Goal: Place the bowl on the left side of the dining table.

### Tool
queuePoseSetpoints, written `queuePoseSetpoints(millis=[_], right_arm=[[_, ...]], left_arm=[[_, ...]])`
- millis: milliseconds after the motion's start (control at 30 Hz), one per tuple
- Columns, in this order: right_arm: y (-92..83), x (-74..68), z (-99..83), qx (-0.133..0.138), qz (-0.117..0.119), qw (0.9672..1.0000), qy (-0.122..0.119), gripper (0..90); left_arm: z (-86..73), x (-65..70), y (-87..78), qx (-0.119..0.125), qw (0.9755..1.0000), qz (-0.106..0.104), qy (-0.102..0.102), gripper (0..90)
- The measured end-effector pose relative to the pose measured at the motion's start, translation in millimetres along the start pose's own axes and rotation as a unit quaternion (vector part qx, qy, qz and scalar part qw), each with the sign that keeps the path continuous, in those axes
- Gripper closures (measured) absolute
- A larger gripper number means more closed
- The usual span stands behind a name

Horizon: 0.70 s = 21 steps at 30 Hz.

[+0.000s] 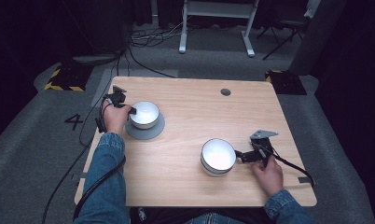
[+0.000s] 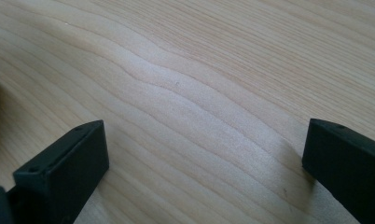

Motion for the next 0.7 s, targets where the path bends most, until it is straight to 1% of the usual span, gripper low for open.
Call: queuePoseSetpoints(millis=[67,100,133,200,233,267,300,333,367,400,433,467,500,567,600,667,700], right_arm=[[0.0,0.0,0.0,0.0,0.0,1.0,0.0,0.6],[0.0,0.1,-0.1,0.0,0.0,1.0,0.0,0.6],[-0.1,0.3,-0.1,-0.001,0.0,1.0,-0.002,0.6],[-0.1,0.2,-0.1,-0.001,0.0,1.0,-0.001,0.6],[0.0,0.0,0.0,0.0,0.0,1.0,0.0,0.5],[0.0,0.0,0.0,0.0,0.0,1.0,0.0,0.6],[-0.1,0.1,-0.1,0.0,0.0,1.0,-0.001,0.6],[0.0,0.0,0.0,0.0,0.0,1.0,0.0,0.6],[0.0,-0.1,0.0,0.0,0.0,1.0,0.0,0.6],[-0.1,0.2,-0.1,0.0,0.0,1.0,-0.001,0.6],[0.0,0.0,0.0,0.0,0.0,1.0,0.0,0.6],[-0.1,0.1,-0.1,0.0,0.0,1.0,-0.001,0.6],[0.0,0.0,-0.1,0.0,0.0,1.0,0.0,0.6],[0.0,0.0,0.0,0.0,0.0,1.0,0.0,0.6],[-0.1,0.1,-0.1,-0.001,0.0,1.0,-0.001,0.6],[0.0,0.1,-0.1,0.0,0.0,1.0,-0.001,0.6],[0.0,0.1,0.0,0.0,0.0,1.0,0.0,0.6]], left_arm=[[-1.0,-0.1,0.5,-0.001,1.0,-0.002,-0.007,80.1],[-1.7,-0.2,1.8,0.003,0.9999,-0.003,-0.012,80.2],[-2.9,-1.5,1.7,-0.002,0.9998,-0.009,-0.015,80.3],[-4.5,-4.2,2.6,0.002,0.9995,-0.013,-0.029,79.9],[-5.4,-5.7,2.7,0.009,0.9988,-0.025,-0.041,79.2],[-5.0,-5.6,2.9,0.022,0.998,-0.034,-0.048,77.3],[-4.4,-6.3,2.7,0.031,0.9984,-0.023,-0.043,71.6],[-3.9,-5.9,2.9,0.035,0.9986,-0.016,-0.036,64.6],[-3.9,-5.9,2.9,0.035,0.9986,-0.016,-0.036,63.5],[-0.6,-3.3,0.4,0.052,0.9983,-0.008,-0.023,61.1],[1.2,-2.1,-1.9,0.06,0.998,-0.008,-0.019,57.5],[2.9,-1.9,-3.7,0.069,0.9975,0.002,-0.016,51.8],[4.2,-1.7,-6.3,0.074,0.9972,0.008,-0.012,47.3],[6.0,-1.6,-11.2,0.083,0.9965,0.011,-0.006,43.9],[6.8,-2.9,-13.7,0.088,0.9959,0.018,0.003,42.0],[7.1,-2.4,-16.7,0.093,0.9955,0.021,0.003,40.6],[7.7,-2.4,-21.7,0.098,0.9948,0.026,0.014,38.9]])
Point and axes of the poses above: each handheld gripper's, and its own axes: y roughly forward along the jaws, z roughly out of its top, x roughly to its right, the point moved 4 cm from there along y, roughly forward along the jaws, and after that the axes turned 6 degrees about x, right-handed, at the moved point
